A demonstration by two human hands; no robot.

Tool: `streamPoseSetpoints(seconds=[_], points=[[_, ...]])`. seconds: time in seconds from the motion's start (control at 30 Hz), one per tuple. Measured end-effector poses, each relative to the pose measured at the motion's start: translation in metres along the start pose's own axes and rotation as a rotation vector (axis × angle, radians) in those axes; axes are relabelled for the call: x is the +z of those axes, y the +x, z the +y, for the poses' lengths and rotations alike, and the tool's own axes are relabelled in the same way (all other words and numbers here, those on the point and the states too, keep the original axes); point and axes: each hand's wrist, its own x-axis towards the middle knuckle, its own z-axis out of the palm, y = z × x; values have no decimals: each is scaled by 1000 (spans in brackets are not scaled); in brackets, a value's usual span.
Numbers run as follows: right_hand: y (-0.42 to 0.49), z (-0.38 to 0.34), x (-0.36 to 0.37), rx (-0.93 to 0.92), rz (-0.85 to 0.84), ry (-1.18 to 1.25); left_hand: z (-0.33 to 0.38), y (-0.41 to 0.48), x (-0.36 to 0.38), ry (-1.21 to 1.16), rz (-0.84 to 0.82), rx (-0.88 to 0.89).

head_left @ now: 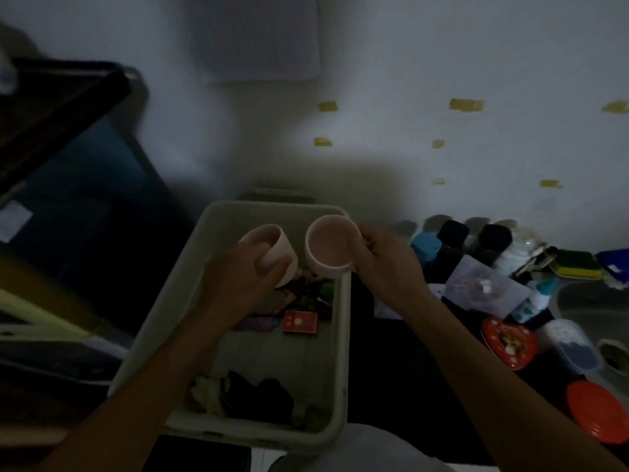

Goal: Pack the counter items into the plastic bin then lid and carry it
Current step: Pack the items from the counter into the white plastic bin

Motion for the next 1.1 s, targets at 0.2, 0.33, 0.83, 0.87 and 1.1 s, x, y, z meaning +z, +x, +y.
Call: streamPoseSetpoints(seconds=[0.2,0.33,0.83,0.87,1.1], points=[[-9,-29,58,22,-180,-10,-59,-12,15,99,-69,-79],[-10,-36,99,111,-268,-13,-94,-24,25,110,-109,-84],[-17,-21,222,501,-661,-365,-169,-37,71,108,-470,-192],[-18,-18,224,513,-683,-375,-170,-36,74,107,-493,-189],[-29,-7,249,641,-729,-214,-185,-43,86,185,-626,-259]])
